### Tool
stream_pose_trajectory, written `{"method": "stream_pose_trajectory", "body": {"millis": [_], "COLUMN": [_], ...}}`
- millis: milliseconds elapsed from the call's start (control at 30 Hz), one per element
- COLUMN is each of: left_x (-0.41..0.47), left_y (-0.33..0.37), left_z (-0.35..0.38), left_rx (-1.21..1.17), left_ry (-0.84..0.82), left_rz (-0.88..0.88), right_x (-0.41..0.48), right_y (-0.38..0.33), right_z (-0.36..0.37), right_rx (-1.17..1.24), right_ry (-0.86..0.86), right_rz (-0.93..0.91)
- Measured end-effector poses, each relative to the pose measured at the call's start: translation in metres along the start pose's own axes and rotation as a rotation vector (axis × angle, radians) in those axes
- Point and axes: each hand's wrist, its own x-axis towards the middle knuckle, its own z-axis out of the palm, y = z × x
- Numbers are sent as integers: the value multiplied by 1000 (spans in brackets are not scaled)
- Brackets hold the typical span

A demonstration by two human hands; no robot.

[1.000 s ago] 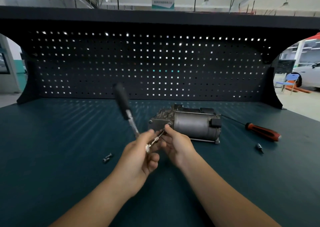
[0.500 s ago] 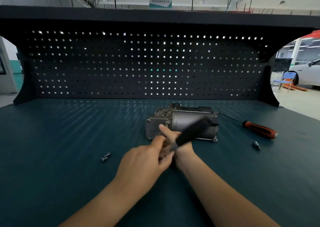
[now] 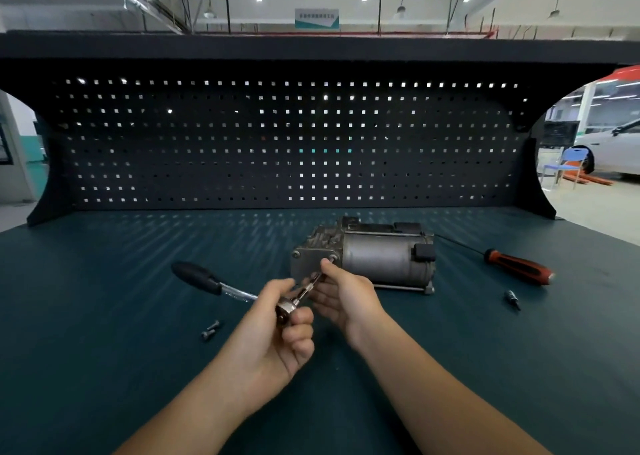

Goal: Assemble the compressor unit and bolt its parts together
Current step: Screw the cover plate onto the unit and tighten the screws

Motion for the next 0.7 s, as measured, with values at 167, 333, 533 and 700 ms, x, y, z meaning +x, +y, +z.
{"method": "stream_pose_trajectory", "body": {"millis": [167,333,533,700], "left_x": [3,7,12,2], "left_y": [-6,-20,-19,-9], "left_z": [-4,-18,-11,1], "left_rx": [924,2048,1272,189], "left_ry": [56,100,-7,-17], "left_rz": [471,917,586,43], "right_x": [1,-5,-4,-1], "right_y": [2,6,4,5], "right_z": [-2,-1,2,4], "right_rx": [-60,-64,43,47], "right_ry": [5,107,121,122], "right_rz": [-12,-101,-50,-68]}}
